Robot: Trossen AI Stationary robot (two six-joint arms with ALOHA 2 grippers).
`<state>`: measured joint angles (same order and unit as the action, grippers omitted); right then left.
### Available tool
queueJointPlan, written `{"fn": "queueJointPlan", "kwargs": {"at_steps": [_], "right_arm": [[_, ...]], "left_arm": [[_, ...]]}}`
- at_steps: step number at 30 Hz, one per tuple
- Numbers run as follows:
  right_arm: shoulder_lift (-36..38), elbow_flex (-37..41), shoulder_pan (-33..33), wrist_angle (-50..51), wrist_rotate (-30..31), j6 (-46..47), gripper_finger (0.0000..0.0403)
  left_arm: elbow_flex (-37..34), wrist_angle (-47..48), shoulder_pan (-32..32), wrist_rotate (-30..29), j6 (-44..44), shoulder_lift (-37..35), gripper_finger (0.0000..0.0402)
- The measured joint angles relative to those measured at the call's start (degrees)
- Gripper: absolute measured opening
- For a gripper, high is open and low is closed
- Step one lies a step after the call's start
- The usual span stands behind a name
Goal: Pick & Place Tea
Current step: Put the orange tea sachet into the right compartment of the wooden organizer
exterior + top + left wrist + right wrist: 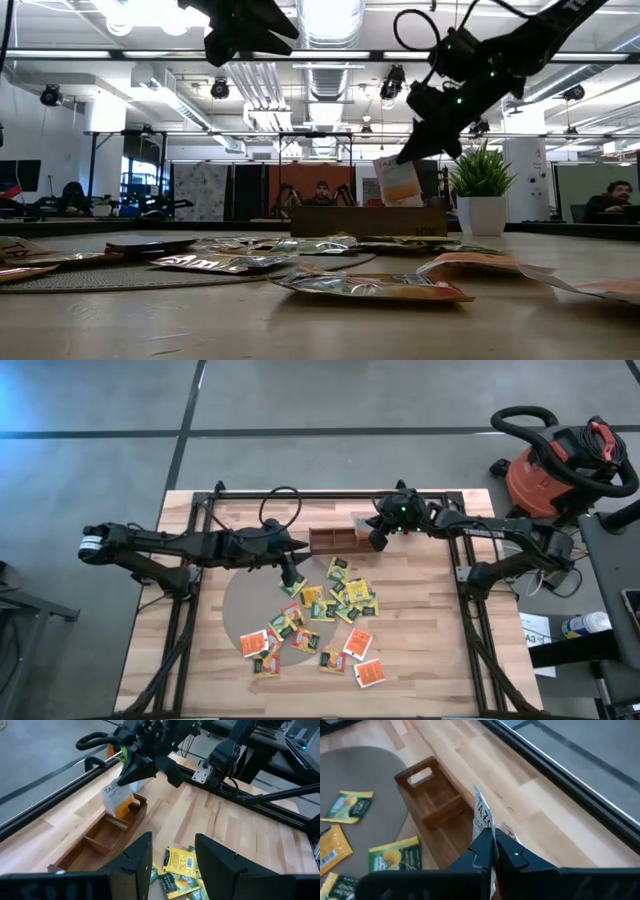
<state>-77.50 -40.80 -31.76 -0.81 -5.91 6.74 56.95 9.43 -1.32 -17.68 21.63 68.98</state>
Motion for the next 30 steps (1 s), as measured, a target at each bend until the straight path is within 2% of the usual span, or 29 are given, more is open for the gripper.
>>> {"fn": "queueJointPlan", "kwargs": {"at_steps": [6, 17, 30], "right_arm": [[-3.74, 0.01, -0.20, 0.60, -0.45, -2.76, 0.0008], [-0.18, -0.02, -0.65, 2.22, 3.15, -5.54, 0.0008], [-3.95, 0.44, -0.88, 3.05, 2.92, -5.88, 0.0008]], "left_arm": [[0.00, 0.00, 0.02, -0.01, 0.09, -0.01, 0.0142], [0.00, 0.02, 0.02, -0.50, 0.85, 0.00, 0.0142], [-0.02, 0.02, 0.09, -3.21, -0.79, -0.01, 0.0142]]}}
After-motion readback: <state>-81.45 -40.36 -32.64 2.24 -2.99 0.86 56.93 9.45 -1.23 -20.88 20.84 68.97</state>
